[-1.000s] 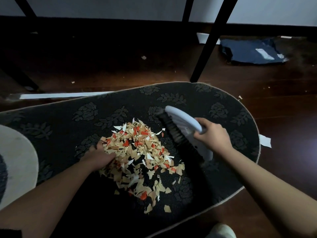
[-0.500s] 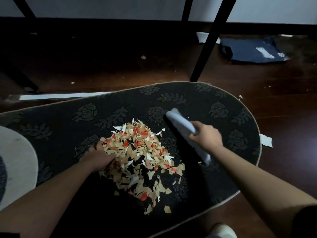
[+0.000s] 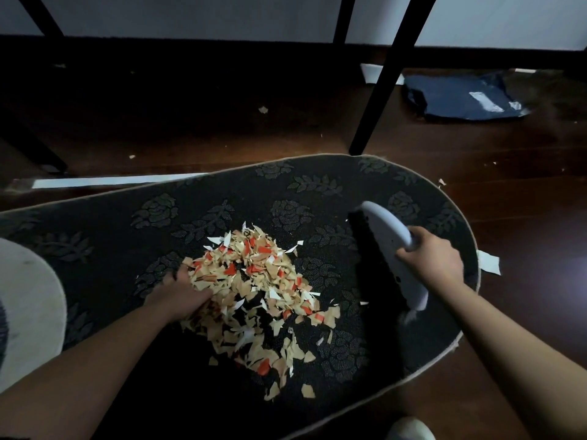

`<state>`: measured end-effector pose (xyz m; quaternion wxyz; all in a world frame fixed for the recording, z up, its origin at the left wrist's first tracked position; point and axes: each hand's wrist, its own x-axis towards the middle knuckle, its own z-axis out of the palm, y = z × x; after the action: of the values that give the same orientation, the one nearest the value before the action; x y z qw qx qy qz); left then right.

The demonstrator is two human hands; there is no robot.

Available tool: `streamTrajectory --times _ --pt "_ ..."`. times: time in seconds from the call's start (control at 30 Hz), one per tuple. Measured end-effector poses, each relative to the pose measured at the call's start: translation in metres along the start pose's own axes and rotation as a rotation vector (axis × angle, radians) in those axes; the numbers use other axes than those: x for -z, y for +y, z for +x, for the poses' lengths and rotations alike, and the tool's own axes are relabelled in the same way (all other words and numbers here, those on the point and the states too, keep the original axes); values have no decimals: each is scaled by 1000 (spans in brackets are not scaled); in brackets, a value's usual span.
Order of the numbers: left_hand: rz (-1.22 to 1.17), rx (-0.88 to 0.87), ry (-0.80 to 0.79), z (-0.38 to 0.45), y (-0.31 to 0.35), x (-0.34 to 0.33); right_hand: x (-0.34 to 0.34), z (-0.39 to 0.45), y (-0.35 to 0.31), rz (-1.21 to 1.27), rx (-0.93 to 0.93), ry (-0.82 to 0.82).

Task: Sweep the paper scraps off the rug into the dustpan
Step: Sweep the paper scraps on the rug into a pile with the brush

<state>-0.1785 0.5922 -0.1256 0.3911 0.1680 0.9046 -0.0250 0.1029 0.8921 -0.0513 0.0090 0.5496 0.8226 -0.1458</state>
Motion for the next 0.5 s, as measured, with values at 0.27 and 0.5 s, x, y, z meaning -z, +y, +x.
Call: streamTrajectory --times 0.27,0.5 --pt "-9 -8 27 -4 4 2 -28 22 -46 18 83 -2" --pt "4 -18 21 0 1 2 -36 18 -73 -49 202 -39"
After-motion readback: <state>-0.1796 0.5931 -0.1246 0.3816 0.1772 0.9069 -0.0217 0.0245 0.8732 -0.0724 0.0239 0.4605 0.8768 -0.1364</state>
